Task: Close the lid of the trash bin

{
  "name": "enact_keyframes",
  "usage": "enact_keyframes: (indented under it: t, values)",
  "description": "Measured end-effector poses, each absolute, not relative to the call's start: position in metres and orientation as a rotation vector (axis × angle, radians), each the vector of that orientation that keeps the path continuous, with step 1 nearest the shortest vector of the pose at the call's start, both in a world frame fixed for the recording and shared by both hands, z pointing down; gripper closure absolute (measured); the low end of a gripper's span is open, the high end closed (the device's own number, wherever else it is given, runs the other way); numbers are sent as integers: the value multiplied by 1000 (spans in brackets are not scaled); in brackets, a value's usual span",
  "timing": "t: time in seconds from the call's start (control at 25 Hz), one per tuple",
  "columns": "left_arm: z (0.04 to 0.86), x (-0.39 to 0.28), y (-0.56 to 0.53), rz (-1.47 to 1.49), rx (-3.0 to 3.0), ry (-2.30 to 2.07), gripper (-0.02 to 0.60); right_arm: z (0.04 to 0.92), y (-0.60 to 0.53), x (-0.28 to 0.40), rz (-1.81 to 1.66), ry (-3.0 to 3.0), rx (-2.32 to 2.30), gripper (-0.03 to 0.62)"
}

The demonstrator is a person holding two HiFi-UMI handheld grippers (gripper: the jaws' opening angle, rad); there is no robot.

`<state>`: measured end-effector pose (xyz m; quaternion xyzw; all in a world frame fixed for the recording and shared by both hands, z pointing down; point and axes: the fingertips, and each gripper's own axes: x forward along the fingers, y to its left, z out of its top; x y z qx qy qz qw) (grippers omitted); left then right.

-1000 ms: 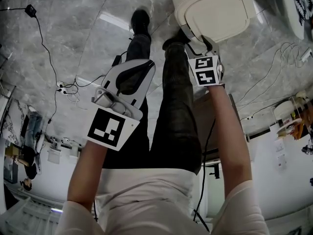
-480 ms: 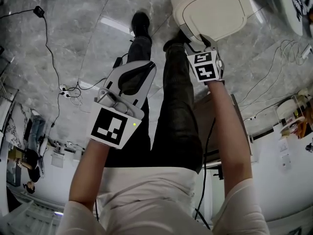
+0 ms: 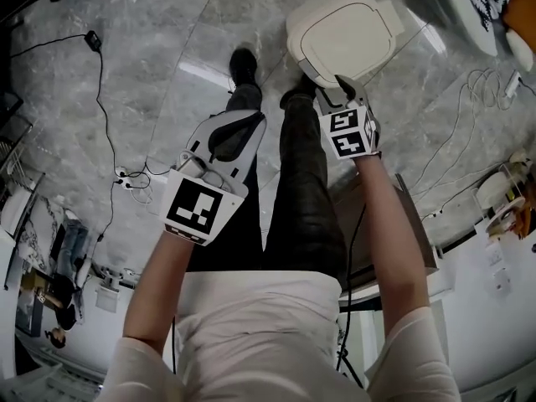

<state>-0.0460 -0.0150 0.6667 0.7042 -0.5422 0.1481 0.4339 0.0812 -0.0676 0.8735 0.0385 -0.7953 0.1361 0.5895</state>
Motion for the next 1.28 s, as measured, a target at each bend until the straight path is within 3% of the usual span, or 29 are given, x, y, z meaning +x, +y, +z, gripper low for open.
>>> enact_keyframes:
  t: [0.68, 1.28]
  values:
    - [566, -72, -36, 325, 1845, -1406, 564, 738, -97, 84, 273, -1944, 285, 523]
    - [495, -107, -15, 289, 1898, -1361, 563, 597, -120, 75, 340, -2060, 565, 559]
